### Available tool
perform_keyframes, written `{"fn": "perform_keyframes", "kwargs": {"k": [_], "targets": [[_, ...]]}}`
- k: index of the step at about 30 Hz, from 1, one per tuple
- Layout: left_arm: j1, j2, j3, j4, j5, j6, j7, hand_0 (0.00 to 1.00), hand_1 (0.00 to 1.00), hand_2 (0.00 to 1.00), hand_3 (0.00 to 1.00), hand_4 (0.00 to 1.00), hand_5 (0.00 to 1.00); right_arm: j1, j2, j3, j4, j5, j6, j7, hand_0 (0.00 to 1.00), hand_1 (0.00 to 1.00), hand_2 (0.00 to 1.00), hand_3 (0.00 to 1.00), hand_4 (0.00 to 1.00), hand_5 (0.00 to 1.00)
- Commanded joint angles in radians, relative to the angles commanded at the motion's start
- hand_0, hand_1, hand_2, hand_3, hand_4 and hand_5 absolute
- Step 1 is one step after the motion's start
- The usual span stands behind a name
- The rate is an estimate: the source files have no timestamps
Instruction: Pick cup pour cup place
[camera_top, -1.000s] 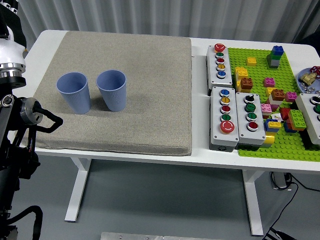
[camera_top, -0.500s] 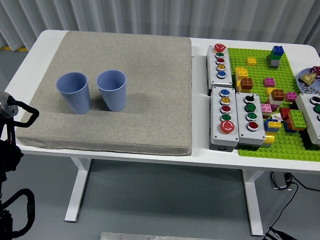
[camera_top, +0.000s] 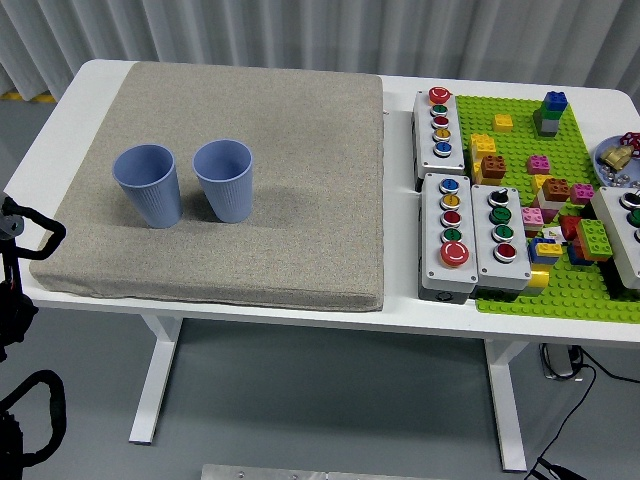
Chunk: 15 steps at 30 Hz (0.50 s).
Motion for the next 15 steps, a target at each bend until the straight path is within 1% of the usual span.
{"fn": "perform_keyframes", "kwargs": {"k": [6,15], "targets": [[0.0,0.001,0.001,-0.006,-0.001,0.003,0.0,0.741,0.746,0.862,0.872,0.794,0.998,0.001,-0.001,-0.001,0.0,0.006,0.0,0.004,0.764,0.697,0.706,0.607,0.187,0.296],[0.002,-0.005,-0.001,-0.009,-0.001,0.004,0.002,0.742,0.745,0.862,0.874,0.787,0.998,0.004,-0.004,0.006,0.0,0.002,-0.001,0.006,0.763,0.695,0.706,0.606,0.188,0.294]]}}
